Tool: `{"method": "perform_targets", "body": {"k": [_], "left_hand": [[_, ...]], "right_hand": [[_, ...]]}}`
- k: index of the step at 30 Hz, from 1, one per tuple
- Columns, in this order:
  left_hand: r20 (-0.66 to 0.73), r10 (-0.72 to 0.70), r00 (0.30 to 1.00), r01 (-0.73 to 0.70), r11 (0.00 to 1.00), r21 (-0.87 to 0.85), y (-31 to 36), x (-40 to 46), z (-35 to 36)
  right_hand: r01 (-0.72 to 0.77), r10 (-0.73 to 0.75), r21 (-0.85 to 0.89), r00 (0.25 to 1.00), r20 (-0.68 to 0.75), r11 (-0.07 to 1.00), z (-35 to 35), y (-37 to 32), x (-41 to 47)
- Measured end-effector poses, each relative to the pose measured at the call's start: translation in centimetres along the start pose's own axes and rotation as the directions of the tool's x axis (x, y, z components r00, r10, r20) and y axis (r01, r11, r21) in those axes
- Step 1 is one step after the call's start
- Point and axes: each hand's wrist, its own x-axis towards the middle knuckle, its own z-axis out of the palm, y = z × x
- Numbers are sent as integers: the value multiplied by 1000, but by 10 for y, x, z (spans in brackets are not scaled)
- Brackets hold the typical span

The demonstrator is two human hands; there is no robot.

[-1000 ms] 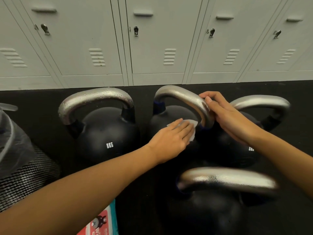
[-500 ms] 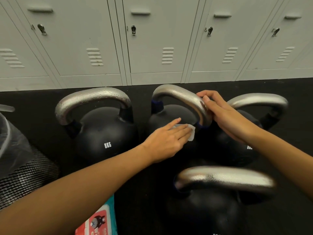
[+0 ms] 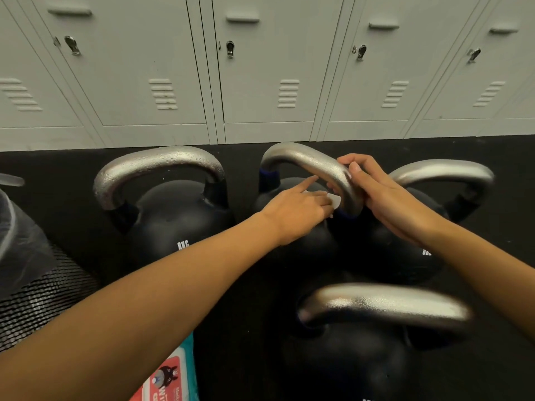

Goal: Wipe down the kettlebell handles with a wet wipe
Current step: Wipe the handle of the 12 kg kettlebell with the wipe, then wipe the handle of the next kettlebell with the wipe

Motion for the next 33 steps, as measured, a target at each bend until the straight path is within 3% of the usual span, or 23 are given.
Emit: {"method": "perform_targets", "body": {"k": [7, 12, 14, 16, 17, 18, 20, 22, 24, 29, 33], "left_hand": [[-201, 102, 974, -70, 985, 160, 28, -31, 6], [-236, 192, 953, -148, 970, 190, 43, -40, 10], [-203, 216, 955, -197, 974, 110, 46, -41, 10], [-150, 115, 982, -136, 981, -140, 49, -40, 5], [-122, 6, 993, -48, 936, -348, 51, -39, -2], [-70, -126, 990, 66, 826, -560, 50, -38, -12], [25, -350, 936, 212, 506, -836, 43, -39, -35], [56, -465, 883, 231, 329, -916, 31, -42, -57], [99, -534, 839, 243, 206, -948, 18, -47, -72], [104, -642, 760, 190, 66, -980, -10, -61, -95], [50, -689, 723, 145, 81, -986, -28, -77, -111]], "right_hand": [[7, -7, 16, 1000, 0, 1000, 1, -4, -2], [13, -13, -14, 1000, 3, 1000, 3, -5, -4], [11, -11, -28, 1000, -3, 1000, 2, -7, -5], [-1, 1, -37, 1000, -8, 999, 1, -9, -7], [-4, 4, -36, 1000, -16, 999, 0, -11, -8], [-1, 0, -33, 999, -40, 999, 1, -13, -9], [57, -62, -35, 988, -141, 998, 4, -19, -13], [162, -181, -94, 952, -246, 982, 7, -33, -19], [242, -268, -133, 933, -241, 961, 11, -49, -24], [222, -217, -125, 975, 49, 967, 31, -82, -22], [173, -168, -32, 979, 114, 984, 50, -93, -7]]}}
